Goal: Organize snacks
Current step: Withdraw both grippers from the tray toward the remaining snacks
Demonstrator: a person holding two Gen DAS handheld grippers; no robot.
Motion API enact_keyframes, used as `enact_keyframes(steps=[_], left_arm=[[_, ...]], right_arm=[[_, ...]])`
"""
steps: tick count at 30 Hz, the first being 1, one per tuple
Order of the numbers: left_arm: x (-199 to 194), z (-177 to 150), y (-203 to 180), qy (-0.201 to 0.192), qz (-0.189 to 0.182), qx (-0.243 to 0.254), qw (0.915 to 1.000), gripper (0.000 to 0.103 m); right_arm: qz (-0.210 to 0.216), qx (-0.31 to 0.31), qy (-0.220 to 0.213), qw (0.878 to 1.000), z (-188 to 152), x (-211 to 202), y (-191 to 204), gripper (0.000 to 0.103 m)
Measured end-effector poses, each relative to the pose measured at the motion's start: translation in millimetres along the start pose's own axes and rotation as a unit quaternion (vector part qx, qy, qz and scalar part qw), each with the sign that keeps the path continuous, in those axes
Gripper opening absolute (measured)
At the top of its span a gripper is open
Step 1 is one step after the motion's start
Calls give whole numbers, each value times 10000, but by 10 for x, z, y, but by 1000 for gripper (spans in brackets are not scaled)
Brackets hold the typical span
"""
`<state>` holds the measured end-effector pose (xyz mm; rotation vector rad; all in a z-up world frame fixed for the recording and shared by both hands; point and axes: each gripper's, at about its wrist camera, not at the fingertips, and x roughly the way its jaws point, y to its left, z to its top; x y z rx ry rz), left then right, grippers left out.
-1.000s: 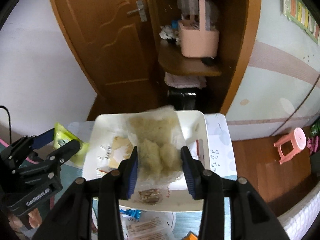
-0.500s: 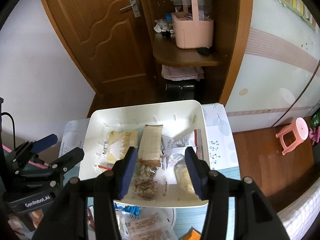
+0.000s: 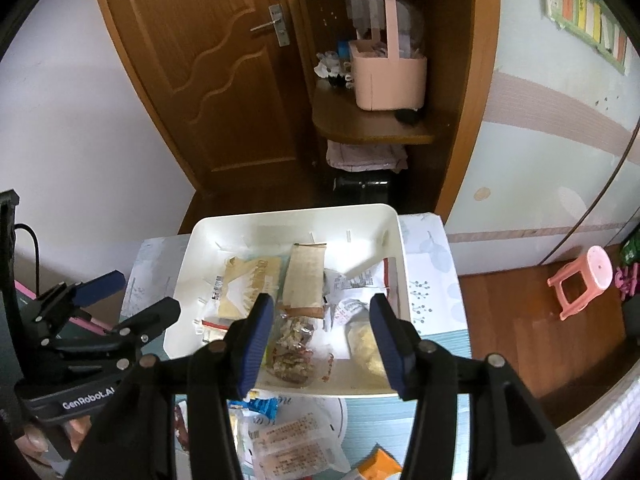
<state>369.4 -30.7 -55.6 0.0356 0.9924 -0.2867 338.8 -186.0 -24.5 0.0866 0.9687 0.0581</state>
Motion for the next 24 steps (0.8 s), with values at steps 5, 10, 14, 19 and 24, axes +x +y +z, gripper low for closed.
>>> enact_keyframes(steps=[5, 10, 14, 19, 24], left_arm=[[-162, -69, 1, -102, 49, -106, 9999, 85], [-336, -177, 29, -219, 132, -241, 9994, 85], [-447, -299, 83, -245, 125, -378, 9989, 85], [-542, -530, 165, -150, 84, -454, 9988, 85], [-557, -835, 315, -34, 183, -470, 9987, 85]], right_arm=[[-35, -95, -97, 9999, -81, -134, 20, 51], [-82, -230, -237, 9994, -182, -290, 34, 50], [-96, -313, -305, 9990, -292, -388, 34, 50], [-106, -363, -298, 9988, -500, -469, -33, 50], [-213, -461, -134, 9986, -783, -463, -146, 50]])
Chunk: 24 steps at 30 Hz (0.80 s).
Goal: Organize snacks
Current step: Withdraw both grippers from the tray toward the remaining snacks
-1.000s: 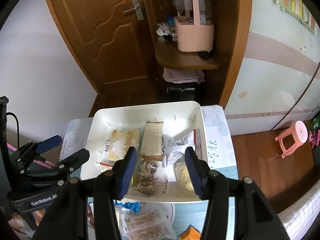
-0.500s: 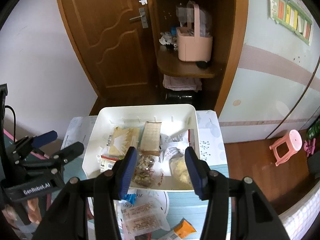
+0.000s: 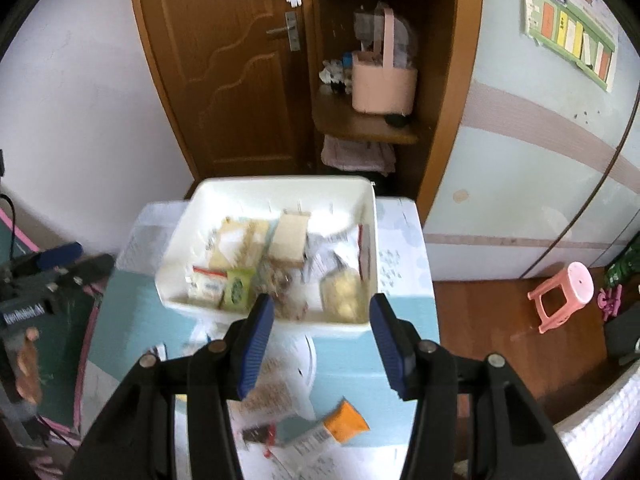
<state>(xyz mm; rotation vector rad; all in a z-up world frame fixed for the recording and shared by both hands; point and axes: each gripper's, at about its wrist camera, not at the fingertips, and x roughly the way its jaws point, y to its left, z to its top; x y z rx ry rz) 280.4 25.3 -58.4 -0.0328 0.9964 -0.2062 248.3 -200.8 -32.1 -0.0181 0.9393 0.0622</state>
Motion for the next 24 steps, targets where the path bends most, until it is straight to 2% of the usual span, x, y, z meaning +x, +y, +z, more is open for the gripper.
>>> enact_keyframes(steps=[6, 10, 18, 24], left_arm=[[240, -423, 319, 439, 289, -177, 9985, 85], [472, -697, 520, 787, 442, -397, 9951, 85], [1085, -1211, 784, 1573, 678, -818, 9818, 85], [1417, -1343, 883, 1874, 724, -1215, 9720, 85]], right_arm=[[-87, 48, 452, 9989, -404, 201, -142, 50], [-2, 338, 861, 9957, -726, 418, -243, 50], [10, 941, 1669, 9815, -1297, 916, -301, 50], [70, 1552, 2162, 9639, -1576, 1259, -318, 50]])
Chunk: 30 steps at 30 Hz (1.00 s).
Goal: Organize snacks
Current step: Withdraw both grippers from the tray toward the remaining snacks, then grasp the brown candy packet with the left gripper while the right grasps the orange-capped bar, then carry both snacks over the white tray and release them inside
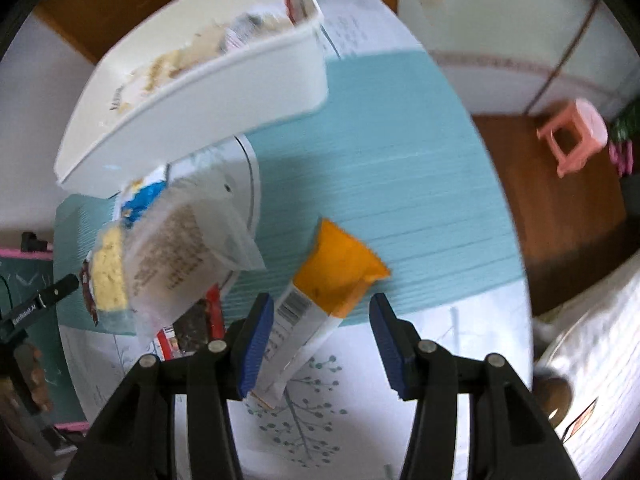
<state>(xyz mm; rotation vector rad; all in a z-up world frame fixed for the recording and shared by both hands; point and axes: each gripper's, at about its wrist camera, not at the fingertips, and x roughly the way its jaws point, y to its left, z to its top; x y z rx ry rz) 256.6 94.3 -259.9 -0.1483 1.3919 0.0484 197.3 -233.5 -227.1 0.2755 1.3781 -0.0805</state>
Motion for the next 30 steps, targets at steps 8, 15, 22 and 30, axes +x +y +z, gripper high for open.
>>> enact_keyframes(steps=[8, 15, 22, 30], left_arm=[[281, 3, -88, 230, -43, -118, 9997, 85], [327, -23, -187, 74, 145, 45, 9999, 82], [161, -174, -284, -261, 130, 293, 9991, 41], [85, -367, -334, -415, -22, 580, 9975, 31]], right_arm=[[42, 396, 148, 9991, -32, 194, 23, 51], [-424, 52, 108, 9990, -67, 229, 255, 53], [-471, -249, -14, 9986, -160, 168, 358, 40], [-268, -540, -103, 9981, -343, 29, 421, 31]])
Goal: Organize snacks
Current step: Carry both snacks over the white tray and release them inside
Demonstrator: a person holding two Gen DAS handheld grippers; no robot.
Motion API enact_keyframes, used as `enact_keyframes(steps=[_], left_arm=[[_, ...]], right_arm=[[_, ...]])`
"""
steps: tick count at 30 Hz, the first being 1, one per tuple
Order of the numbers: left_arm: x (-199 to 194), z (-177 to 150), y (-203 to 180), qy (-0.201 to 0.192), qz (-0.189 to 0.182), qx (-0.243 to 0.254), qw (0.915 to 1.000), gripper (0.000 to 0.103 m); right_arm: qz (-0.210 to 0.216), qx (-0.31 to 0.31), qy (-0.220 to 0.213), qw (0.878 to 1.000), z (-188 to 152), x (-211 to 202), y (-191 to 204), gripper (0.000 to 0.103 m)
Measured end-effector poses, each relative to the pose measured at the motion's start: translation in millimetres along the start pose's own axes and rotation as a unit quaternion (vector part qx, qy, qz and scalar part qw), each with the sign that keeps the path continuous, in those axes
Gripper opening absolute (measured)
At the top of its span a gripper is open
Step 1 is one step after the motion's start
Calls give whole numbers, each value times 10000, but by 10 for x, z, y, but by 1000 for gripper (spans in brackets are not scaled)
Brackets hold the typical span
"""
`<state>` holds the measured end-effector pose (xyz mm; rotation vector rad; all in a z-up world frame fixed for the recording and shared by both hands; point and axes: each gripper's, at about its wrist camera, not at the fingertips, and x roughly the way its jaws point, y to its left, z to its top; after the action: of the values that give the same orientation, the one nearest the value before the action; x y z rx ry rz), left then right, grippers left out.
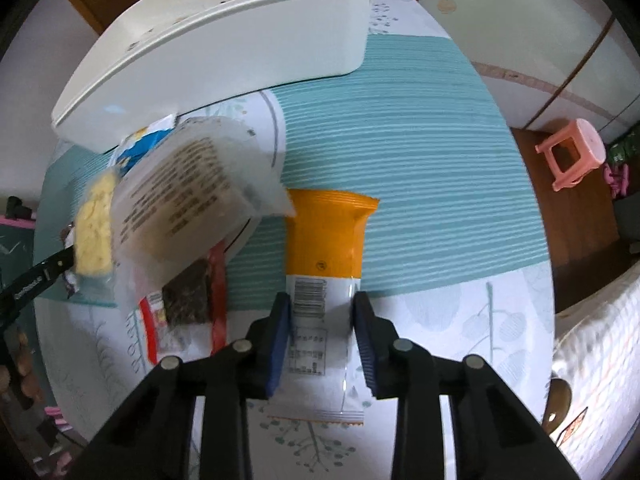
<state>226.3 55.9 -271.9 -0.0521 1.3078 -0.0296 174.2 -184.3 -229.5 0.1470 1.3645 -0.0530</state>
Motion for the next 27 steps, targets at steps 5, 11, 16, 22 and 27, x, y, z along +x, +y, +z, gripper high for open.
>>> enact_keyframes(steps=[5, 11, 16, 22, 27], left_arm=[[-163, -137, -14, -168, -189, 67, 9997, 30], [-536, -264, -105, -416, -537, 137, 9976, 30], [-913, -223, -214, -699, -821, 325, 9936, 30], [-1389, -19, -485, -1145, -1139, 710, 9843, 30], [-1802, 302, -666, -1551, -1266, 1017, 9745, 30]], right_arm=[[159, -36, -133, 9998, -68, -131, 2, 31], [343, -37, -389, 9986, -166, -435, -133, 31], [542, -113, -694, 9961, -147, -706, -193, 31], [804, -364, -1219, 9886, 49, -1158, -73, 31], [947, -623, -1730, 9784, 387, -1571, 99, 31]])
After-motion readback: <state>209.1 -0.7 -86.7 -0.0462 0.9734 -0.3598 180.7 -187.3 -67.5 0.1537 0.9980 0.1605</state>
